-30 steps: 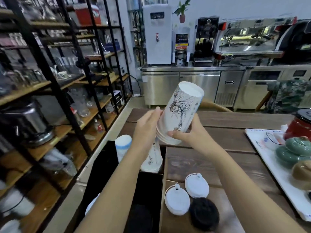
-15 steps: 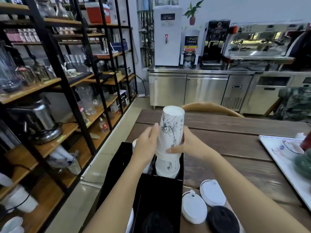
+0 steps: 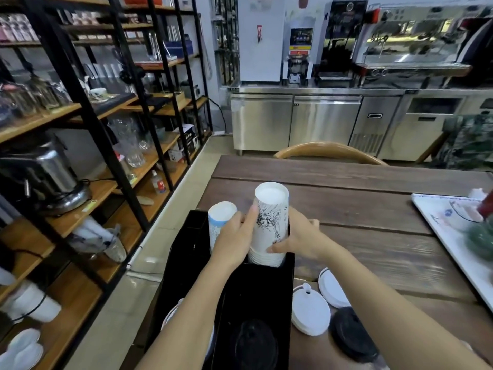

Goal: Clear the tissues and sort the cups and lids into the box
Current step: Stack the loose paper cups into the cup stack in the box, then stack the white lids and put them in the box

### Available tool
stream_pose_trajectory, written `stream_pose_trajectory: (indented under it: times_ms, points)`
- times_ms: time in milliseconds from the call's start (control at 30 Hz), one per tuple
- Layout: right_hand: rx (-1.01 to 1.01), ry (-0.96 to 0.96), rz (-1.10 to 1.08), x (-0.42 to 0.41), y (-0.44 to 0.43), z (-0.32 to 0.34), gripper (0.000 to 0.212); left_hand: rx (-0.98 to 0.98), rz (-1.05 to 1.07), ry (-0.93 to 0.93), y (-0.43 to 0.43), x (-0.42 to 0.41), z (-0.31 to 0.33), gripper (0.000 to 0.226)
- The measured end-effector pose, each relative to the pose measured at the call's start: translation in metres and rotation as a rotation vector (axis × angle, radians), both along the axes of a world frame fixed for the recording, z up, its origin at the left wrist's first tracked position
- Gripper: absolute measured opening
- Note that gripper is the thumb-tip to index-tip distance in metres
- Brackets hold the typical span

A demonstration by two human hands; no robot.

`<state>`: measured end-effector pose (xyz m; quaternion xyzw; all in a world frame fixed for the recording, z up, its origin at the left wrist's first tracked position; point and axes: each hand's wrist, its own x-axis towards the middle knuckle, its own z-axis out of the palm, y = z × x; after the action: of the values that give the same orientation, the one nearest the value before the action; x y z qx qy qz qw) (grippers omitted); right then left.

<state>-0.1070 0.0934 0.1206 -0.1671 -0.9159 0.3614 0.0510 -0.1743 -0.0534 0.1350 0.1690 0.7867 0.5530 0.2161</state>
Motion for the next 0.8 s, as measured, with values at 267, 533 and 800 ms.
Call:
stream_pose_trajectory:
  times_ms: [267,533,800]
  points:
    - [-0.134,0.067,-0.091,0.035,0.008,-0.024,0.091,0.158,0.386,0.260,-0.005,0.035,-0.008,0.016]
    - [-0.281,0.062,-0.346,0.097,0.046,-0.060,0.089,0.190,-0.085,0.625,0.046,0.122,-0.042,0.035]
    - [-0.474,-0.216,-0.440,0.139,0.071,-0.107,0.110,-0.378,-0.351,-0.016,0.111,0.125,-0.104,0.068]
